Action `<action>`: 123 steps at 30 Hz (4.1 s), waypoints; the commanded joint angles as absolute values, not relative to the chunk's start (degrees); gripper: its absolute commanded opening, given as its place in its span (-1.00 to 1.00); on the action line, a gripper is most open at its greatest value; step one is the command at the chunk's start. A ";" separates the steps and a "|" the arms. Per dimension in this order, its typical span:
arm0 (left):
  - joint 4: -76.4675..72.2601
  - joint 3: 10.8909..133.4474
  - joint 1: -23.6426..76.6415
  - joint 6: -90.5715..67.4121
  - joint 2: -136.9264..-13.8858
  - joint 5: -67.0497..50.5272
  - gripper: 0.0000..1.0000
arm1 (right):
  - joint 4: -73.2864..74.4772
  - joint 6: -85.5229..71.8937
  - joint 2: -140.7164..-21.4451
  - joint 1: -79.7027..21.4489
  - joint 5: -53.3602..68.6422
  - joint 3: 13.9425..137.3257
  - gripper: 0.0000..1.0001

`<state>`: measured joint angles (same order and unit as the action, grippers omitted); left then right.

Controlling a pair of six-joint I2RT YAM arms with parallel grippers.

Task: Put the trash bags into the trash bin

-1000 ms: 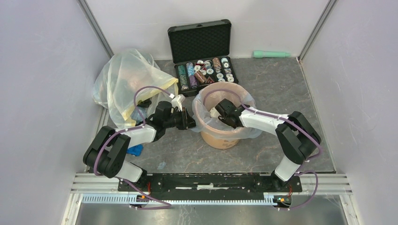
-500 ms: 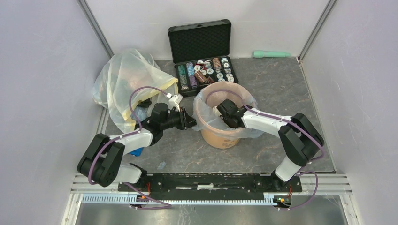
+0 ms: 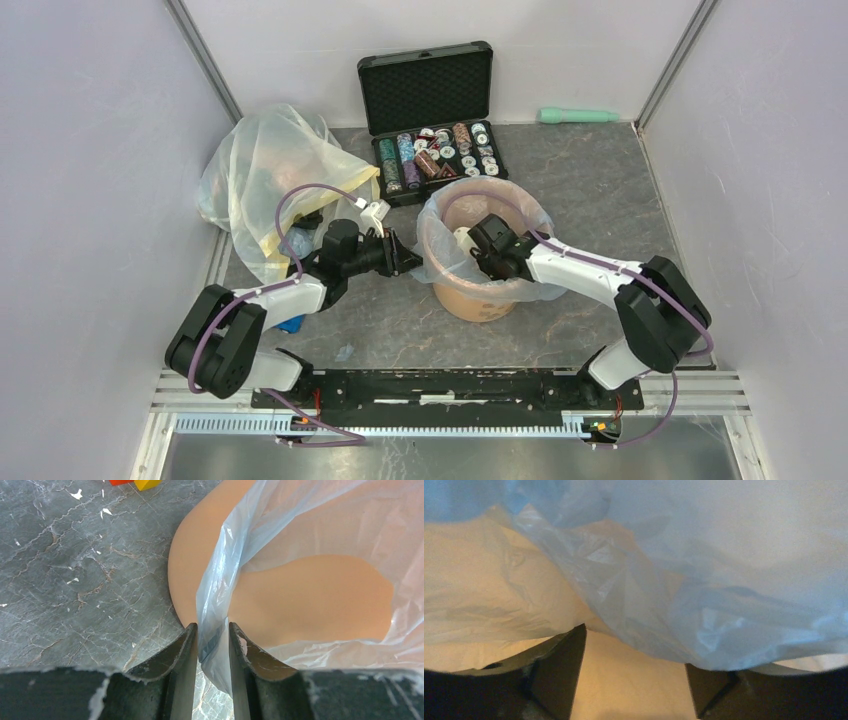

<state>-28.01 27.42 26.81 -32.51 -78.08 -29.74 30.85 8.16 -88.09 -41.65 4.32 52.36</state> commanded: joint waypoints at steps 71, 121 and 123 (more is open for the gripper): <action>-24.04 20.76 27.08 -30.40 -57.63 -11.88 -0.05 | 41.88 4.04 -72.48 -24.56 -2.54 73.62 0.27; -24.36 19.44 27.07 -30.25 -55.23 -9.08 0.07 | 21.84 -5.05 -60.26 -15.85 -12.72 66.06 0.96; -24.19 19.26 27.11 -30.19 -54.67 -8.67 0.08 | 17.04 -4.90 -55.24 -15.83 -17.83 60.86 0.96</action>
